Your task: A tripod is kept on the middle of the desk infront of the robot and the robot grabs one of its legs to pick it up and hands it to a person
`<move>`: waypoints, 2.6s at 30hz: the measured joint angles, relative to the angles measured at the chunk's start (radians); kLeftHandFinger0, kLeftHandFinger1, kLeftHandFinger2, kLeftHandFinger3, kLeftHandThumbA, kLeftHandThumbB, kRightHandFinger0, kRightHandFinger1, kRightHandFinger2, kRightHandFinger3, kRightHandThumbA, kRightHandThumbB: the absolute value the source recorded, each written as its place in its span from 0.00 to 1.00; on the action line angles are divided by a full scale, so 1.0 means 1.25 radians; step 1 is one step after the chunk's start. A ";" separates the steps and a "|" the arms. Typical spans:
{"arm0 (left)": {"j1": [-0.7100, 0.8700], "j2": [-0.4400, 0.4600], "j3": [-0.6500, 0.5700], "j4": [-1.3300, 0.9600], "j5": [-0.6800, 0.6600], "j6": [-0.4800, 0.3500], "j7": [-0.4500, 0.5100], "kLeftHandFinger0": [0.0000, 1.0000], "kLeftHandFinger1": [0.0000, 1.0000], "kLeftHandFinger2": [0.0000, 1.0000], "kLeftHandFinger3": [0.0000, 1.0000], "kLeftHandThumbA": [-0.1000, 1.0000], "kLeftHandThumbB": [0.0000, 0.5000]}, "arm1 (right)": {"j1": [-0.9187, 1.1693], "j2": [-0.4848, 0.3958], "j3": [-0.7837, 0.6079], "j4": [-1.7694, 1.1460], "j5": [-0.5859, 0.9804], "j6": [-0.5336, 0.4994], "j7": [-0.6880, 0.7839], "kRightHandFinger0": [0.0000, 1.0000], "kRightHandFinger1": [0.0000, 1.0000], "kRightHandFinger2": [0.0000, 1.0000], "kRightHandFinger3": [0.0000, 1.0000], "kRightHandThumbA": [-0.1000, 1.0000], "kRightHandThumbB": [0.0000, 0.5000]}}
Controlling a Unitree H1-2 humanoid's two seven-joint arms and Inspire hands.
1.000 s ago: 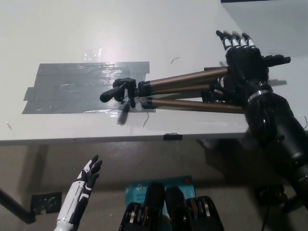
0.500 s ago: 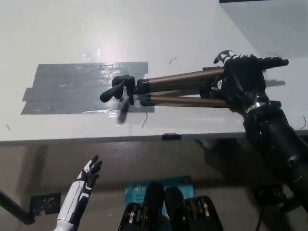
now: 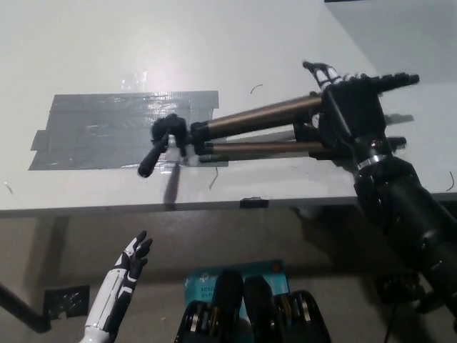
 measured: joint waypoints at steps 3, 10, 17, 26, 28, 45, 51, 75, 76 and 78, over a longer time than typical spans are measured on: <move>0.000 0.002 0.000 0.000 -0.003 0.000 -0.005 0.99 1.00 1.00 1.00 1.00 0.22 | -0.024 0.000 -0.002 -0.051 -0.003 -0.019 -0.007 0.00 0.40 0.86 0.95 0.00 0.48; -0.002 0.002 0.000 0.000 -0.009 0.000 -0.012 0.93 1.00 1.00 1.00 1.00 0.21 | -0.127 0.001 -0.003 -0.051 -0.007 -0.053 -0.007 0.00 0.39 0.86 1.00 0.00 0.41; -0.009 0.002 0.000 -0.004 -0.010 0.000 -0.013 0.93 1.00 0.99 1.00 1.00 0.21 | -0.221 0.003 -0.004 0.074 -0.005 -0.083 -0.002 0.00 0.35 0.81 0.77 0.00 0.48; -0.006 0.002 -0.004 -0.010 -0.008 0.000 -0.014 0.93 1.00 0.98 1.00 1.00 0.25 | -0.227 0.018 -0.002 0.218 0.001 -0.101 -0.002 0.00 0.31 0.77 0.71 0.00 0.46; -0.006 0.002 -0.005 -0.011 -0.008 0.000 -0.014 0.92 0.99 0.97 1.00 1.00 0.23 | -0.227 0.019 -0.004 0.230 0.006 -0.104 -0.002 0.00 0.33 0.79 0.72 0.00 0.44; -0.006 0.003 -0.012 -0.004 -0.008 0.004 -0.014 0.89 0.98 0.96 1.00 1.00 0.23 | -0.179 0.024 -0.035 0.134 0.093 -0.081 0.163 1.00 1.00 1.00 1.00 0.71 1.00; -0.006 0.003 -0.013 0.000 -0.008 0.011 -0.014 0.89 0.98 0.96 1.00 1.00 0.25 | -0.116 0.022 -0.035 0.029 0.148 -0.051 0.276 1.00 1.00 1.00 1.00 0.78 1.00; -0.010 0.002 -0.013 0.009 -0.008 0.016 -0.013 1.00 1.00 1.00 1.00 1.00 0.24 | 0.350 -0.144 -0.051 -0.608 0.458 0.046 0.474 1.00 1.00 1.00 1.00 0.97 0.95; -0.009 0.002 -0.013 0.010 -0.008 0.016 -0.013 1.00 1.00 1.00 1.00 1.00 0.24 | 0.407 -0.149 -0.051 -0.648 0.477 0.046 0.475 1.00 1.00 1.00 1.00 0.97 0.94; -0.008 0.002 -0.014 0.010 -0.008 0.016 -0.013 1.00 1.00 1.00 1.00 1.00 0.31 | 0.475 -0.152 -0.053 -0.698 0.507 0.046 0.476 1.00 1.00 1.00 1.00 0.89 0.59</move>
